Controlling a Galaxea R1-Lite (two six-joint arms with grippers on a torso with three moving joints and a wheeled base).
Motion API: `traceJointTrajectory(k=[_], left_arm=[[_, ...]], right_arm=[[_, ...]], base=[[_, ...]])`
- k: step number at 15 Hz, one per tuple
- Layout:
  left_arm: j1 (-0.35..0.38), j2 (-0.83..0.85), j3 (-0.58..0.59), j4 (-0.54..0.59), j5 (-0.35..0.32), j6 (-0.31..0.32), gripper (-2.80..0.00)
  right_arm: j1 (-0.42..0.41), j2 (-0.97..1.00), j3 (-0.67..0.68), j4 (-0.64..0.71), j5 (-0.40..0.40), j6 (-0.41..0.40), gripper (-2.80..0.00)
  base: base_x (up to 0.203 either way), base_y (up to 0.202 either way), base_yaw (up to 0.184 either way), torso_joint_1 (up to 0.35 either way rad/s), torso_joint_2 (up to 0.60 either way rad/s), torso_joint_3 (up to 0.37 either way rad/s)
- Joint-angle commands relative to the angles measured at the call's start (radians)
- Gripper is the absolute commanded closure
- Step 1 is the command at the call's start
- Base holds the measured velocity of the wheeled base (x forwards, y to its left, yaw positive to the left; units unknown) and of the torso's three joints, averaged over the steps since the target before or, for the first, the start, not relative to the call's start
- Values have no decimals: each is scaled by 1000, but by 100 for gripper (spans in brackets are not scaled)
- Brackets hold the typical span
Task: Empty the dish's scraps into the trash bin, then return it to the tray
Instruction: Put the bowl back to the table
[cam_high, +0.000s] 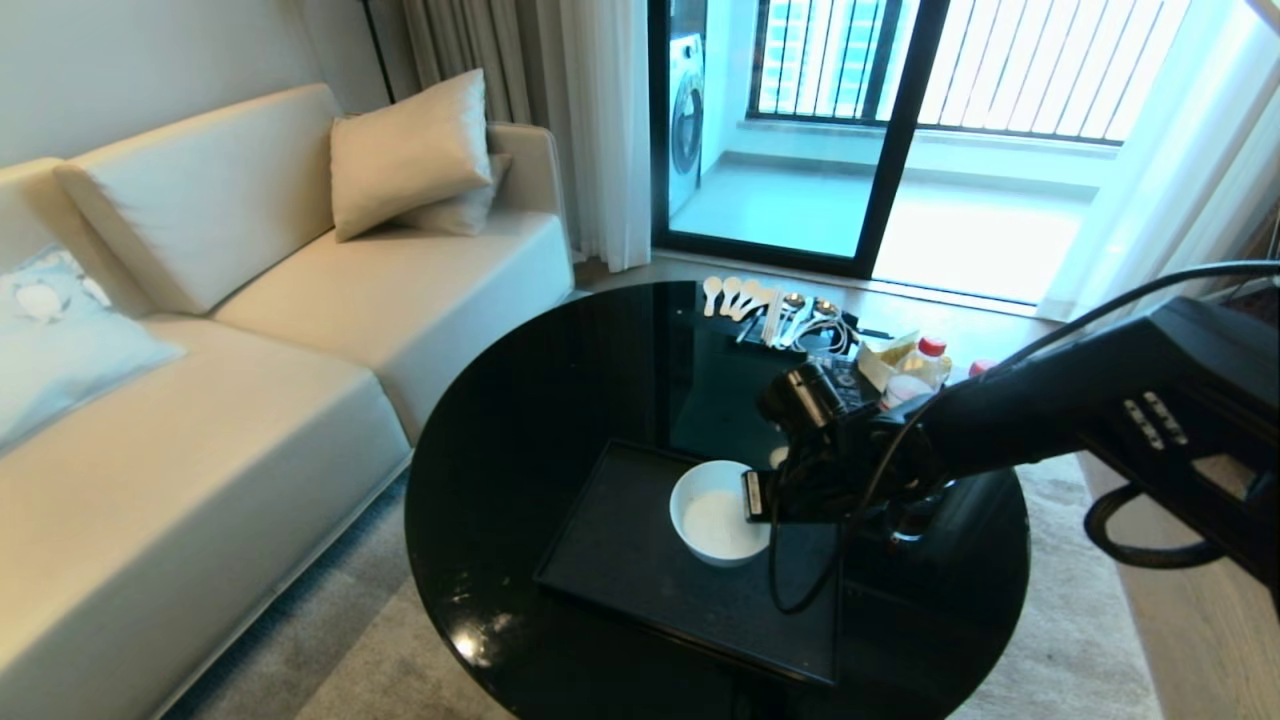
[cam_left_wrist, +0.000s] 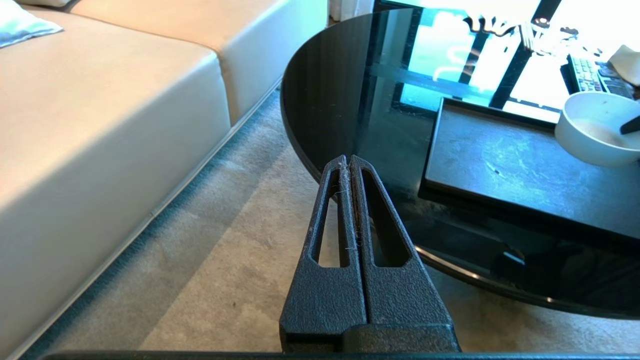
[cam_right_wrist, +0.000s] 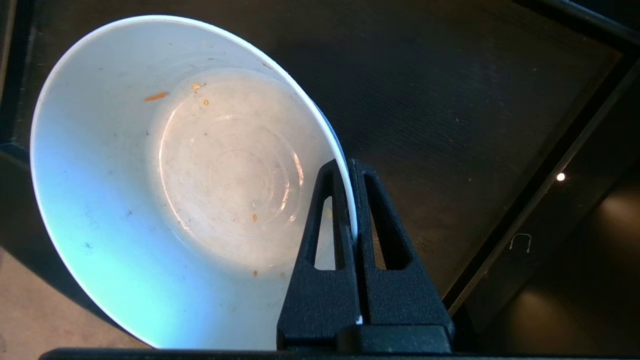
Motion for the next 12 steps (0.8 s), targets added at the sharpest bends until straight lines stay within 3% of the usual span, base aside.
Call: traceJointTrajectory(k=[1,5,12], left_arm=[[0,0,0,0,0,-1,0],[0,0,0,0,0,-1,0],[0,0,0,0,0,-1,0]], right_arm=[[2,45,-13,-2,-1,6,0],[2,96,-73,-10,-15,66,0],[-7,160,-94,-13,-76,91,0]], base=[[0,0,0,0,0,0],[0,0,0,0,0,0],[0,0,0,0,0,0]])
